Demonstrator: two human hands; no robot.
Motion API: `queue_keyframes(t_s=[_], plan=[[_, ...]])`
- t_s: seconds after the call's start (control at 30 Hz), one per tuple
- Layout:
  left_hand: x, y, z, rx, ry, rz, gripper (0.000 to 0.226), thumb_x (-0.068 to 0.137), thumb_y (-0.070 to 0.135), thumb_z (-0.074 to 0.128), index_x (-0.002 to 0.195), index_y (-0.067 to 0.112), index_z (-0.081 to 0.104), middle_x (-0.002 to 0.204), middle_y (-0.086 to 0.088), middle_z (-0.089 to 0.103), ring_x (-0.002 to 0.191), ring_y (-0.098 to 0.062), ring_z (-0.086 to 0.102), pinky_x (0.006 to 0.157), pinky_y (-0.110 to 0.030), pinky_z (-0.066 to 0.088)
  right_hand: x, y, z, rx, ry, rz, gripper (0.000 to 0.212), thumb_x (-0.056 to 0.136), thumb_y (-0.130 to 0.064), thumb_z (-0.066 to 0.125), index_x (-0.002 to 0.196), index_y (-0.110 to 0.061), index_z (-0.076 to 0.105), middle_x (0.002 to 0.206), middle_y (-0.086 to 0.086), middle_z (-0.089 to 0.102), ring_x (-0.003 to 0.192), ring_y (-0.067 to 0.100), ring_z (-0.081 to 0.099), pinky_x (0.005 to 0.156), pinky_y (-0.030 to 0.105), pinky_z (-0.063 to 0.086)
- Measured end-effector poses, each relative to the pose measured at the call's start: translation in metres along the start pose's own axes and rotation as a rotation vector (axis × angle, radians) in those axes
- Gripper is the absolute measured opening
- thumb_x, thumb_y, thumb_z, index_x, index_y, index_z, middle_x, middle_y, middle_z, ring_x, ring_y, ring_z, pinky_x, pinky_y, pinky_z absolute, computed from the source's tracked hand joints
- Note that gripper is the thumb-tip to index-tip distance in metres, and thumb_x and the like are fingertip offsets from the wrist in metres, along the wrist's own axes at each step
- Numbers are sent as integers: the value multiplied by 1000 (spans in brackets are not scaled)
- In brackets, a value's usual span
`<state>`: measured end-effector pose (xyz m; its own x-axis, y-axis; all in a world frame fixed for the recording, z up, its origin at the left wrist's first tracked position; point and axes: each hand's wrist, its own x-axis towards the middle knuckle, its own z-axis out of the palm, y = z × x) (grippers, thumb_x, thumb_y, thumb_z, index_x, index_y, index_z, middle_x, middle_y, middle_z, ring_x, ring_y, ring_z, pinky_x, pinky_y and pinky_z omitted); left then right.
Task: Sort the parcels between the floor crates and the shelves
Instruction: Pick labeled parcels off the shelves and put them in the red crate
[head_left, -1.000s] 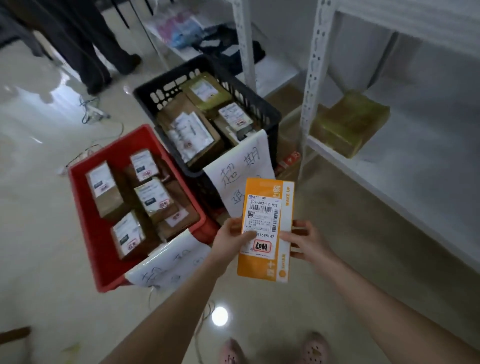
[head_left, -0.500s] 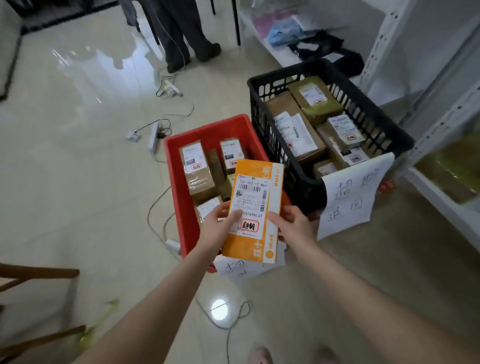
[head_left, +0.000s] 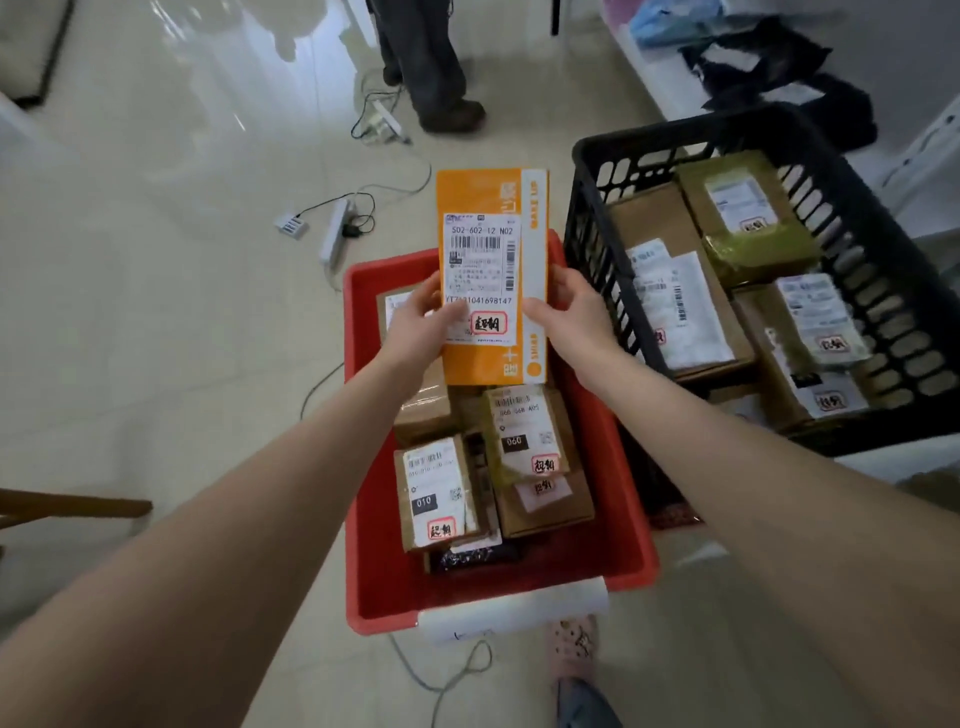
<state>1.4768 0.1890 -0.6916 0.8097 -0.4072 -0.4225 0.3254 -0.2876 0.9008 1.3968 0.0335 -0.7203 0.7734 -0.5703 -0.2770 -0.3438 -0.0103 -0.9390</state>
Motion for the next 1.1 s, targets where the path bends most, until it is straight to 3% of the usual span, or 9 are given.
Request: queue_keyframes(t_s=[0.1,0.2,0.33,0.43,0.57,0.67,0.83,0.93,1.1], plan=[[39,-9,14,31,8,-49,47,96,14,53,140,27,44,119,4,66,94,-10,68,66,-25,57,43,11,3,-57,-18,17,57,90,-16,61,142,-25,39,126,-7,58,90,2,57,70,18,46],[55,-24,23,75,50,-137,37,97,16,52,133,24,49,118,0,66,92,-12,67,73,-33,58,61,24,8,-170,-64,78,58,88,-19,62,141,-28,39,110,-14,57,73,-7,51,58,16,41],[46,-55,21,124,-4,-321,37,96,25,54,132,19,50,113,0,68,89,-13,67,60,-27,55,53,45,7,-391,-143,213,52,85,-30,64,134,-29,45,114,-8,64,72,5,56,54,21,38],[38,-69,16,160,-33,-389,35,96,26,55,129,18,53,103,3,69,86,-12,67,54,-24,55,44,54,10,-482,-179,285,49,84,-36,62,130,-30,48,103,-9,64,67,3,55,50,21,37],[28,-80,10,217,-70,-434,29,96,24,56,124,16,56,103,0,69,91,-20,69,71,-38,60,25,61,14,-523,-166,367,44,82,-38,62,124,-32,49,81,-15,56,60,0,53,46,19,33],[16,-86,13,286,-118,-428,31,95,23,56,125,16,55,108,-1,69,93,-18,67,74,-36,59,7,69,12,-529,-153,401,40,83,-37,62,120,-32,48,75,-19,54,58,0,56,43,18,34],[36,-71,19,452,21,-182,41,93,25,57,133,21,49,120,3,66,89,-9,64,66,-24,55,26,57,20,-457,-41,264,50,86,-34,60,134,-33,44,112,-7,65,78,12,60,56,23,43],[61,-59,21,509,80,1,49,92,20,57,139,21,42,124,9,61,103,-11,60,81,-33,53,51,51,35,-424,-46,196,58,88,-26,59,141,-33,37,126,-2,58,103,21,59,80,35,51],[80,-66,20,605,103,-93,65,93,14,53,150,18,23,148,-3,41,119,-23,55,93,-43,51,55,61,51,-516,-115,193,76,86,-20,61,149,-34,20,129,4,52,109,25,56,83,39,51]])
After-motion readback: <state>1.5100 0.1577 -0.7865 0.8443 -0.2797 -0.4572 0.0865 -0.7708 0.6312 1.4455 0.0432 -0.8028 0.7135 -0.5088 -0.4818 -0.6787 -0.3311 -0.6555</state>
